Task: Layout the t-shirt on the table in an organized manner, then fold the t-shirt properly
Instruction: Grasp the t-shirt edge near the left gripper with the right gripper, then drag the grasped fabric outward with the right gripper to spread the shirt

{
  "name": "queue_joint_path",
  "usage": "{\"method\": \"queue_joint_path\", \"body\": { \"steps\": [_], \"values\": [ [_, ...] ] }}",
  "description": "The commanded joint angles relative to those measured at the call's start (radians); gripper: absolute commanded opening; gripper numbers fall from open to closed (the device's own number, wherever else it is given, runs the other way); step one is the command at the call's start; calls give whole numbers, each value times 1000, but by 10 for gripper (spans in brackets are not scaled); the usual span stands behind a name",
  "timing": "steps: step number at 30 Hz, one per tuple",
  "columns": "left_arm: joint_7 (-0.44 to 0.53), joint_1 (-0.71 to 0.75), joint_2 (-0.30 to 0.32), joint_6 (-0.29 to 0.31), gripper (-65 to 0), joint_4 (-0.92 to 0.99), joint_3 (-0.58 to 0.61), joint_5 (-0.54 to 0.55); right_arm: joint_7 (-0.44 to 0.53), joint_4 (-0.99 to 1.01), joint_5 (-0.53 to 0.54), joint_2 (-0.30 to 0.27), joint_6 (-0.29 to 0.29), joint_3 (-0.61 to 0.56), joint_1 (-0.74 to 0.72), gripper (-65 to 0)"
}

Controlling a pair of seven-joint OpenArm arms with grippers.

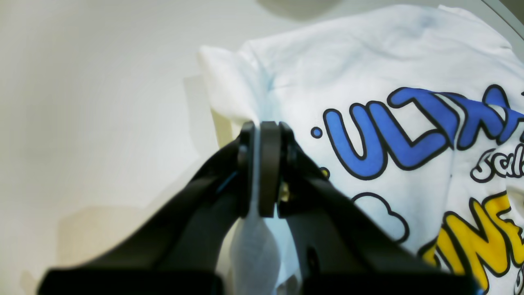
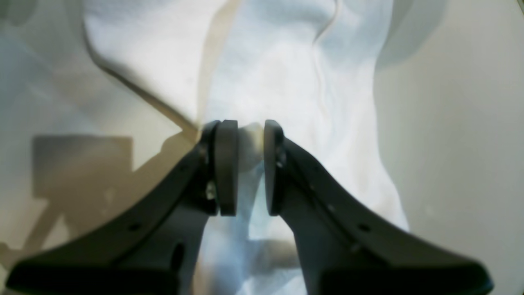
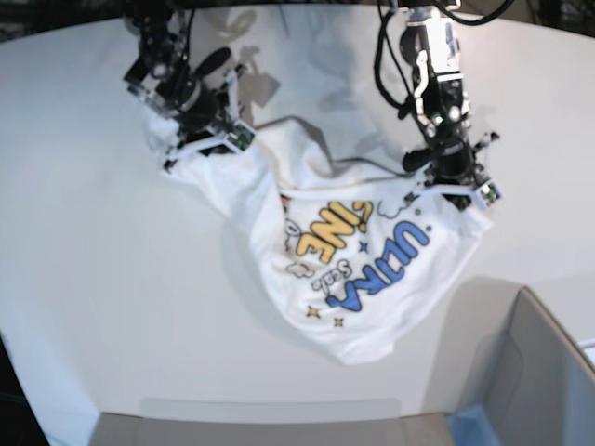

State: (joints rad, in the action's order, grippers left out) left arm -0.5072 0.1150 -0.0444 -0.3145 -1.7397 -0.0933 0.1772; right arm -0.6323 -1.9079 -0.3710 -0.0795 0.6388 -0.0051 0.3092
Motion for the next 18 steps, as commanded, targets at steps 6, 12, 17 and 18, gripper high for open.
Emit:
{"method": "queue_joint_path", "body": {
  "steps": [6, 12, 17, 18],
  "values": [
    [25, -10, 5, 2, -627, -18, -3, -11, 18, 58, -104, 5, -15, -8, -38, -560],
    [25, 1, 5, 2, -627, -18, -3, -11, 18, 106, -224, 48, -14, -2, -89, -650],
    [25, 1, 5, 2, -627, -18, -3, -11, 18, 49, -310, 63, -9, 0, -124, -650],
    [25, 1, 5, 2, -627, -18, -3, -11, 18, 31, -311, 63, -9, 1, -130, -650]
  ]
}}
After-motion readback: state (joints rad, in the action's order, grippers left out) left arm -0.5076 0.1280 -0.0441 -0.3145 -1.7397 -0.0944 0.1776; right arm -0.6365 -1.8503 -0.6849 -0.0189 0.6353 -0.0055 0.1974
